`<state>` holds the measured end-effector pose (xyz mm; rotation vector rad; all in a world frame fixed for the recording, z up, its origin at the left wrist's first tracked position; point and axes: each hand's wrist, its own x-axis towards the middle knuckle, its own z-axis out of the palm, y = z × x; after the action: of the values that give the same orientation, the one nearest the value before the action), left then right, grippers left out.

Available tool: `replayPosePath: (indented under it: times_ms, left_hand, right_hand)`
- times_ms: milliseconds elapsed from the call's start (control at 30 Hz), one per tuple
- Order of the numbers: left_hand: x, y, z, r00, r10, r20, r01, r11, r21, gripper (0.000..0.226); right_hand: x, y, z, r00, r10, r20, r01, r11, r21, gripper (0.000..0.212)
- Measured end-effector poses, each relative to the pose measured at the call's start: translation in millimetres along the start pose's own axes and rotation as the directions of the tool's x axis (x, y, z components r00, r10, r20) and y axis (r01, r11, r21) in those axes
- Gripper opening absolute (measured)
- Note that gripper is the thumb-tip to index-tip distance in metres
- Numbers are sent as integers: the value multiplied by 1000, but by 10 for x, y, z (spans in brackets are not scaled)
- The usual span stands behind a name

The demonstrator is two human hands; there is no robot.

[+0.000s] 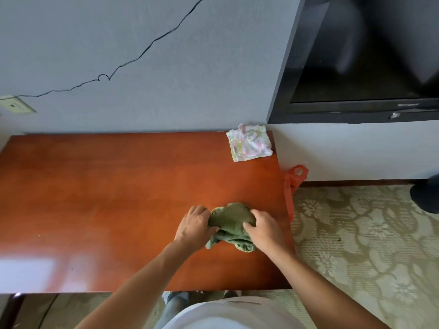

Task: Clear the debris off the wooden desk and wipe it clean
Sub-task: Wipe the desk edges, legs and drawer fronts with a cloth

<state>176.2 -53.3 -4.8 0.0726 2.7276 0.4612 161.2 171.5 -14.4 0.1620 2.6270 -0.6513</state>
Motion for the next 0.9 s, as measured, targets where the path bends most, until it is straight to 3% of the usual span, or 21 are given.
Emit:
replayPosePath:
  times_ms: [67,133,200,267,333,400,500,567,633,667,700,767,900]
  left_hand:
    - [-27,102,71,991,-61,115,82,979,-185,25]
    - [-88,162,131,982,-81,172,139,922,-361,22]
    - [-196,231,141,982,-47,185,140,835,-532,19]
    - [-328,298,136,980,2,200,133,739,-660,19]
    - [-451,339,135,976,1,220,146,746,-650,23]
    - [-562,347,202,977,-54,208,162,821,-548,25]
    - [-713,398,284,979,-183,89,203,917,-343,32]
    - [-834,473,298,981,-193,-20,182,952,-246,66]
    - [-963,562,271,993,-89,-72,70,970,-232,108]
    - [-1027,619,246,998,-30,-57,17,973,-230,116]
    - [-1073,672,241,999,16,-27,-22,971,-239,113]
    - [-1143,788,310,997,71,-11,-71,935,-346,87]
    - [-1343,1105,493,996,86,-28,-84,757,-648,54]
  right_hand:
    - [-48,96,114,986,-152,-64,141,978,-152,65]
    - [-98,151,207,952,-302,55,307,936,-170,82]
    - [-140,176,336,922,-323,214,371,895,-249,94]
    - [-134,213,448,937,-297,186,337,909,-247,77]
    - [-112,202,448,954,-289,78,298,944,-140,32]
    - [-155,137,337,970,-241,42,242,970,-9,15]
    - [-350,45,195,971,-239,-7,238,963,128,18]
    - [-603,13,69,952,-304,-24,304,943,138,33]
    - [-858,4,-91,929,-370,1,367,921,132,45]
    - [-984,16,-169,921,-390,21,383,912,146,50]
    - [-1116,34,-250,915,-402,32,389,901,191,56]
    - [-1345,121,-391,919,-393,9,361,853,376,64]
    - [-1629,576,-694,960,-275,51,172,725,667,79]
